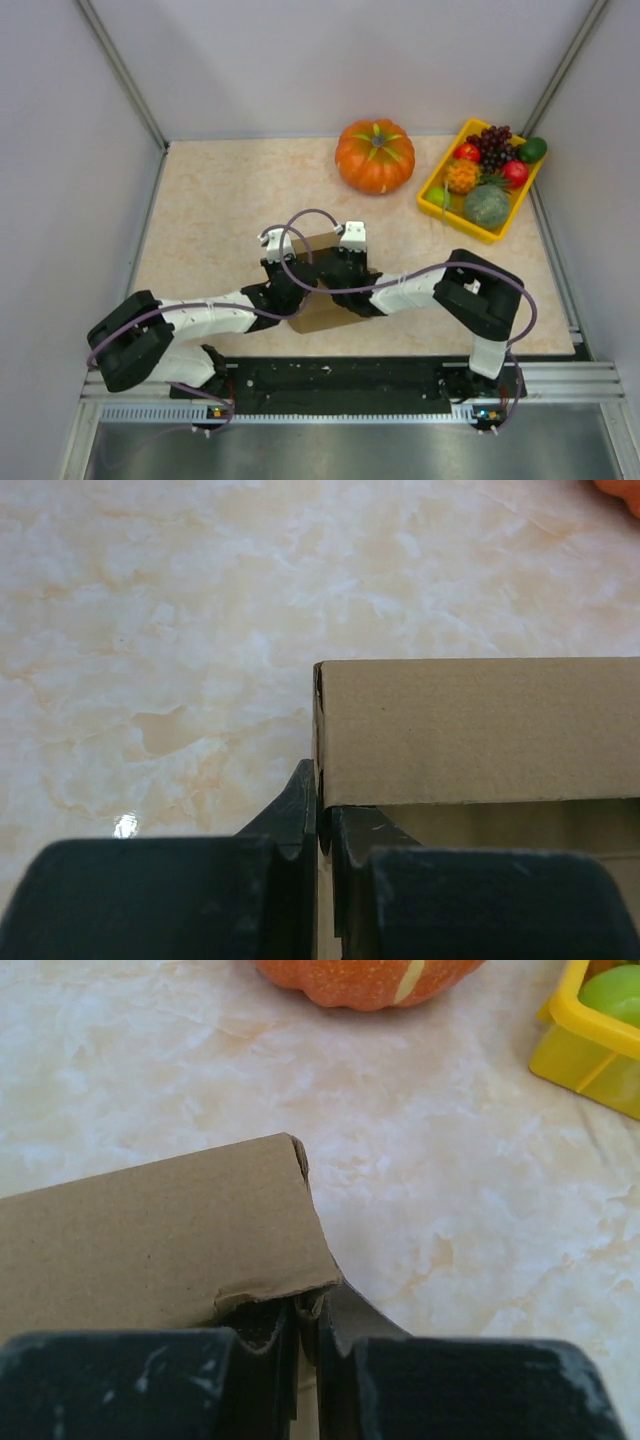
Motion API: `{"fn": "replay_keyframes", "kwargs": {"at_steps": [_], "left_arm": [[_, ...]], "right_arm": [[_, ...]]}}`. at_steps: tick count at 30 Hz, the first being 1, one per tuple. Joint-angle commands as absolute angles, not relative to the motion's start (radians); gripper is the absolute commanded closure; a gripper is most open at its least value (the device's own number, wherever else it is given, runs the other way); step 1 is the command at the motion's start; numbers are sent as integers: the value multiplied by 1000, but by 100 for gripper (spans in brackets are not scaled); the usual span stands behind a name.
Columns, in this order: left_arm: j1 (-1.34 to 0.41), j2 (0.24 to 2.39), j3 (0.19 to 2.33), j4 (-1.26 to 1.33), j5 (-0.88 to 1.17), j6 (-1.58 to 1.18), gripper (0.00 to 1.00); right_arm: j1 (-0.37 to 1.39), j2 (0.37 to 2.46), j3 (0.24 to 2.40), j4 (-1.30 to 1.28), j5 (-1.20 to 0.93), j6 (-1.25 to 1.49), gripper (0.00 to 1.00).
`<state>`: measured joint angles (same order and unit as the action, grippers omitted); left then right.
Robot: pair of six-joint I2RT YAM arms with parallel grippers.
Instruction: Fold the paper box
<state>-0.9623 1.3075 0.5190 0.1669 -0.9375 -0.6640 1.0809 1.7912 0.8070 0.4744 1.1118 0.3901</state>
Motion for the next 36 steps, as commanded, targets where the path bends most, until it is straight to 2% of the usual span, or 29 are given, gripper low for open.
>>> {"fn": "replay_keyframes", "kwargs": {"at_steps": [1,3,4,5,6,7,8,10,12,16,20,23,24,26,28,31,33,36], "left_arm": [[-976,1341,581,195,-960,-709,100],[-976,1344,584,187,-960,-709,100],[-976,1344,580,190,-957,-710,100],[-976,1339,577,196,-959,-706,100],[-976,1338,569,202,-957,-703,100],[-976,1338,565,204,-959,-703,100],[-976,1338,561,206,-962,-703,100],[-974,1342,555,209,-962,-706,100],[-973,1348,551,210,-966,-706,100],[-973,1361,555,215,-974,-689,100],[-973,1377,555,236,-994,-666,100],[-973,1394,563,252,-988,-620,100],[-973,1396,564,256,-985,-609,100],[-973,1397,560,282,-977,-589,98],[-973,1390,545,302,-959,-577,90],[-973,1379,525,336,-945,-558,89],[-973,1382,529,333,-946,-551,92],[-973,1391,555,298,-946,-555,96]], "right_arm": [[1120,1855,983,-58,1299,761,100],[1109,1807,935,111,1267,633,100],[1106,1781,825,226,1190,553,100],[1104,1746,754,386,1137,372,100],[1104,1718,689,605,1097,306,91],[1101,1665,601,658,1024,263,65],[1098,1640,571,663,1000,235,51],[1085,1561,500,670,884,207,29],[1072,1504,436,645,830,195,19],[1060,1318,336,563,626,198,17],[1036,1042,314,382,551,213,14],[964,934,351,191,439,273,13],[871,895,398,139,402,305,13],[772,878,448,37,225,374,13],[681,893,529,2,71,414,13],[611,994,653,-84,-130,451,13],[611,1049,713,-107,-170,399,15],[623,1071,649,18,-161,290,16]]}}
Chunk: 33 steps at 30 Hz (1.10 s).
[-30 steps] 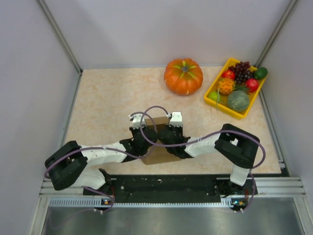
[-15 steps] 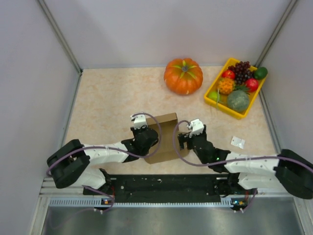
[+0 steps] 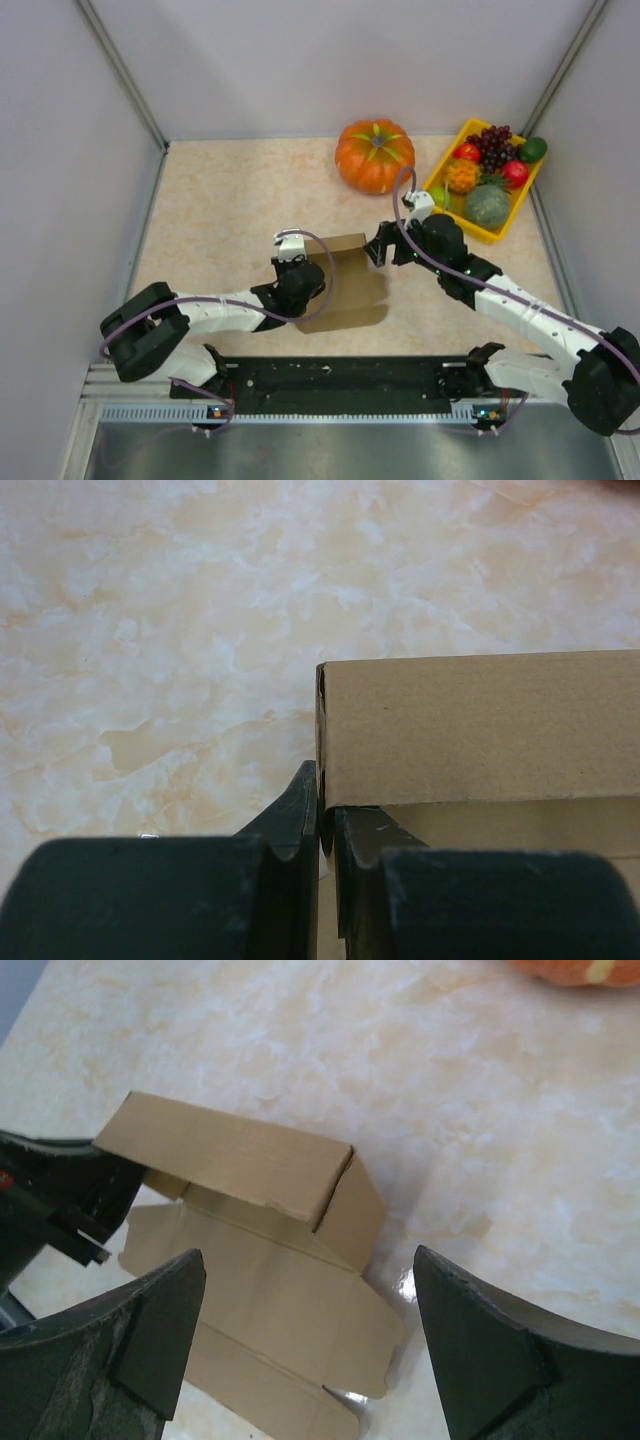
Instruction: Fold the paper box
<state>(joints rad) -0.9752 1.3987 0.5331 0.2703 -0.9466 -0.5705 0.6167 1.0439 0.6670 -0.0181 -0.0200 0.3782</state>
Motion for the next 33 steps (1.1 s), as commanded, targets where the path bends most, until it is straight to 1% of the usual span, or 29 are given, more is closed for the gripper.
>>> {"fn": "replay_keyframes", "kwargs": {"at_steps": [1,3,5,6,8,10,11,12,13,15,16,18,19,21,22,23,25,26,27,28,30,31,33], "left_arm": [[-973,1391,558,295,-945,-555,96],[-973,1385,557,290,-948,-554,96],[-973,1378,546,304,-950,-539,96],[-973,1376,543,313,-946,-529,96],[-973,1382,541,322,-950,-522,95],[-973,1393,546,319,-948,-519,90],[-973,1393,549,313,-940,-517,85],[-973,1391,548,311,-928,-514,78],[-973,1379,543,313,-907,-511,62],[-973,1355,520,311,-882,-508,49],[-973,1320,508,310,-847,-508,37],[-973,1272,465,305,-809,-497,29],[-973,1214,454,281,-787,-500,24],[-973,1146,442,185,-723,-518,19],[-971,1071,442,158,-694,-522,17],[-957,1033,454,125,-611,-522,12],[-928,938,486,-27,-531,-549,8],[-861,914,523,-75,-462,-583,7],[-813,879,538,-102,-317,-597,5],[-708,870,551,-133,-232,-615,5],[-622,868,575,-132,-64,-640,6],[-559,897,586,-132,-28,-640,8],[-511,980,607,-104,44,-638,12]], "right_arm": [[621,1052,626,59,-146,278,16],[618,1037,569,124,-77,276,15],[614,1069,580,118,-20,331,12],[614,1103,631,85,20,360,12],[612,1207,698,2,11,406,13],[614,1247,765,-41,-21,429,14],[611,1249,775,-43,-28,448,14],[609,1241,775,-43,-43,456,14],[607,1227,773,-41,-54,460,13],[603,1191,769,-43,-89,475,13],[598,1183,769,-43,-106,480,12],[585,1180,778,-51,-136,497,11],[581,1192,784,-52,-146,503,11],[572,1218,810,-61,-153,509,11],[562,1251,824,-72,-146,531,12],[552,1268,836,-78,-150,546,12],[528,1299,865,-75,-179,584,17],[526,1324,874,-69,-187,589,19],[526,1339,877,-60,-211,589,23],[528,1351,876,-26,-231,586,25],[526,1390,858,-9,-258,578,28],[526,1397,851,24,-255,569,29],[526,1416,833,46,-250,546,32]]}}
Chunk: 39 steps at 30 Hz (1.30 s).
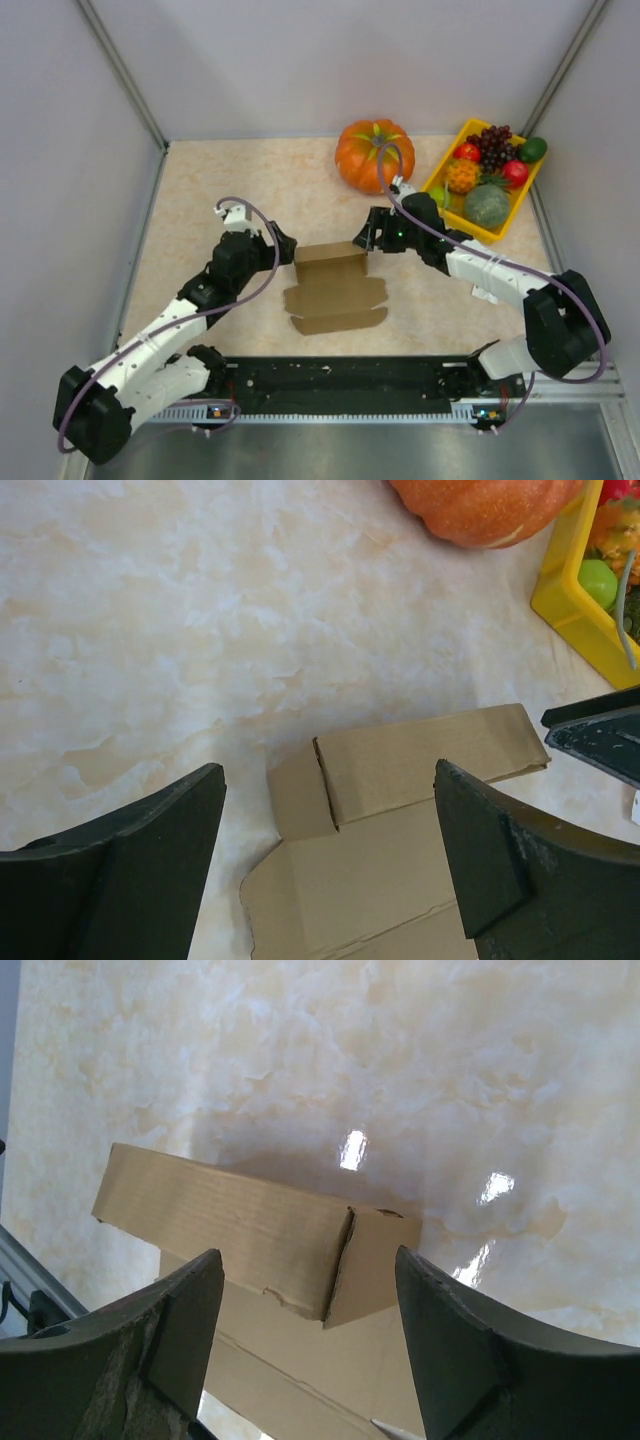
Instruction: Fold the paper box
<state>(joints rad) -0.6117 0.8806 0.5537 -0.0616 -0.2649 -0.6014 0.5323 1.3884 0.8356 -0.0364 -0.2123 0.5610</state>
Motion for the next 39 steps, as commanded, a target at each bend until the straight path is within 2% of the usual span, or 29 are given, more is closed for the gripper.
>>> {"fn": "replay_keyframes", "kwargs": {"at_steps": [1,5,13,14,17,19,20,22,23,25,26,29,32,37,39], "left_arm": [[-455,1015,612,-85,145,-643,18],[-382,1152,600,61,328,-678,31],[-367,1273,534,184,342,-689,49],[-368,1276,519,189,328,-692,52],[-368,1276,485,204,310,-687,56],[-368,1264,476,203,299,-667,58],[-368,1258,476,189,299,-660,57],[-368,1229,486,163,302,-635,43],[-368,1217,508,117,296,-606,38],[-368,1171,535,66,267,-562,24],[-368,1154,561,37,261,-545,22],[-368,1097,624,-73,236,-477,18],[-370,1071,672,-164,224,-448,16],[-370,994,650,-163,256,-462,20],[-370,971,644,-153,317,-471,25]], "right_arm": [[525,1419,824,61,-249,545,32],[514,1433,779,130,-270,549,34],[489,1477,706,241,-319,546,50],[488,1479,681,253,-319,546,56],[482,1488,634,304,-313,551,64],[482,1485,620,317,-310,548,66],[480,1482,620,314,-316,546,64],[479,1465,641,276,-330,532,55],[479,1451,676,215,-334,526,43],[477,1398,724,103,-307,499,34],[477,1381,776,-29,-289,482,28],[479,1304,863,-246,-152,425,17],[476,1214,835,-403,-22,431,11],[472,1072,680,-431,-121,584,10],[472,1034,588,-417,-225,621,15]]}}
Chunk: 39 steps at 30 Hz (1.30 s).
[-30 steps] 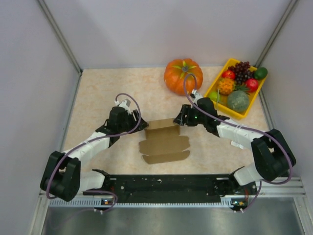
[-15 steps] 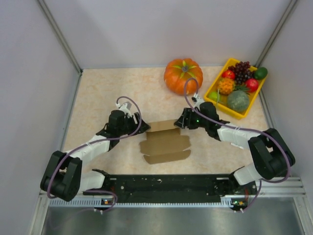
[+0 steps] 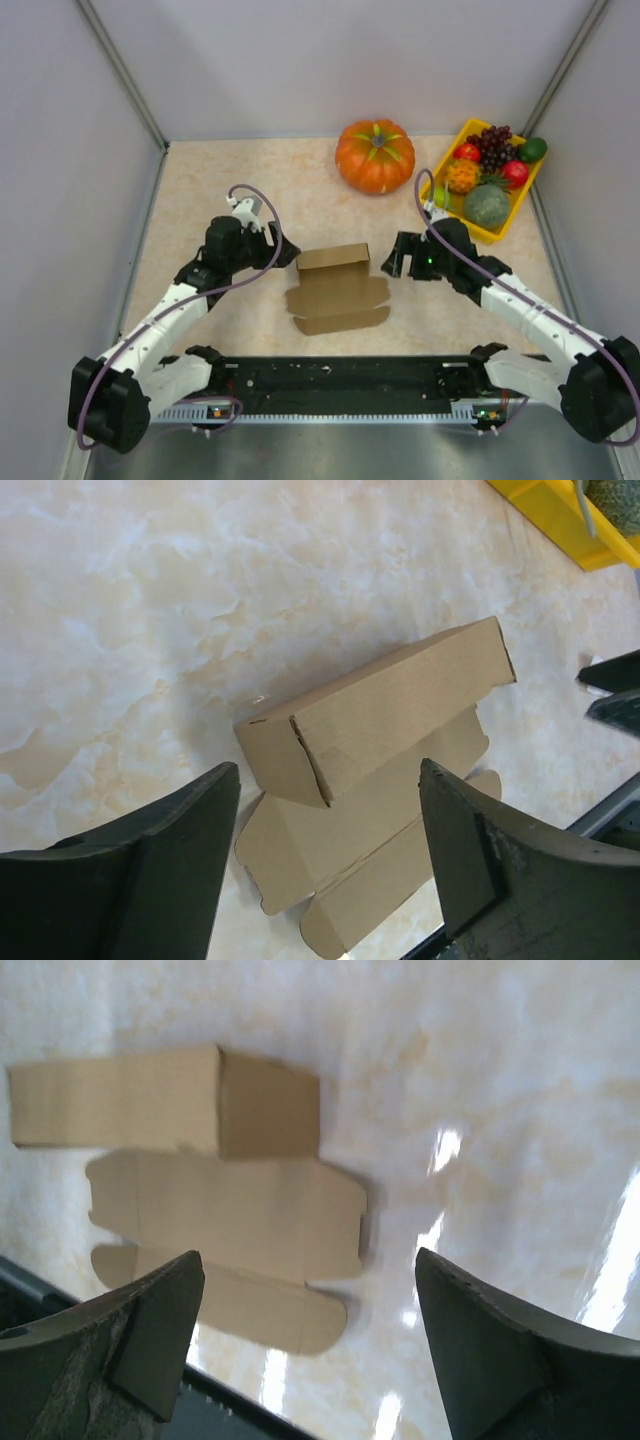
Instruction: Fold the paper box
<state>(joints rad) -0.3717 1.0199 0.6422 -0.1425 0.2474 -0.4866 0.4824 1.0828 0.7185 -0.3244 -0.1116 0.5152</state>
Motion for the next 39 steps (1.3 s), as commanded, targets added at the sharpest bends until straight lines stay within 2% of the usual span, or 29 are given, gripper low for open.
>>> {"fn": "replay_keyframes", "kwargs": {"at_steps": [1,2,4,5,6,9,16,17,18,19,20,21,24,28,30,34,37,39], "left_arm": [[-370,965,641,-146,340,-475,26],[-370,962,641,-146,362,-479,28],[-374,945,631,-130,443,-488,30],[-383,940,626,-111,469,-489,31],[-396,930,624,-106,483,-489,31],[-497,913,635,-121,460,-462,32],[-892,885,655,-158,226,-278,27],[-934,888,653,-158,156,-253,26],[-977,905,653,-156,112,-229,25],[-1061,919,657,-164,62,-178,24],[-1095,940,657,-164,20,-155,23],[-1126,998,664,-172,-79,-132,22],[-1210,1160,750,-268,-214,-68,17],[-1314,1321,877,-322,-336,20,17],[-1331,1371,897,-310,-331,52,17],[-1354,1482,978,-351,-535,77,18],[-1365,1554,1005,-374,-592,90,23],[-1367,1584,1011,-374,-659,89,32]], "right_arm": [[472,1022,556,-399,-248,668,18],[472,976,485,-381,-265,696,27],[474,919,402,-304,-314,773,34],[480,895,343,-267,-302,787,44],[482,868,321,-247,-272,801,45],[483,914,230,-39,-371,857,46],[549,1110,207,211,-405,962,56],[551,1118,215,231,-416,971,66],[551,1120,230,227,-414,971,72],[552,1117,251,169,-410,965,79],[552,1095,299,119,-399,956,91],[552,1080,325,66,-362,950,98],[548,1057,388,-43,-365,950,100],[538,1083,436,-77,-455,965,100],[535,1071,445,-77,-472,979,100],[528,1037,451,-77,-497,996,100],[522,1025,446,-75,-512,1005,100],[522,1022,443,-68,-520,1011,100]]}}
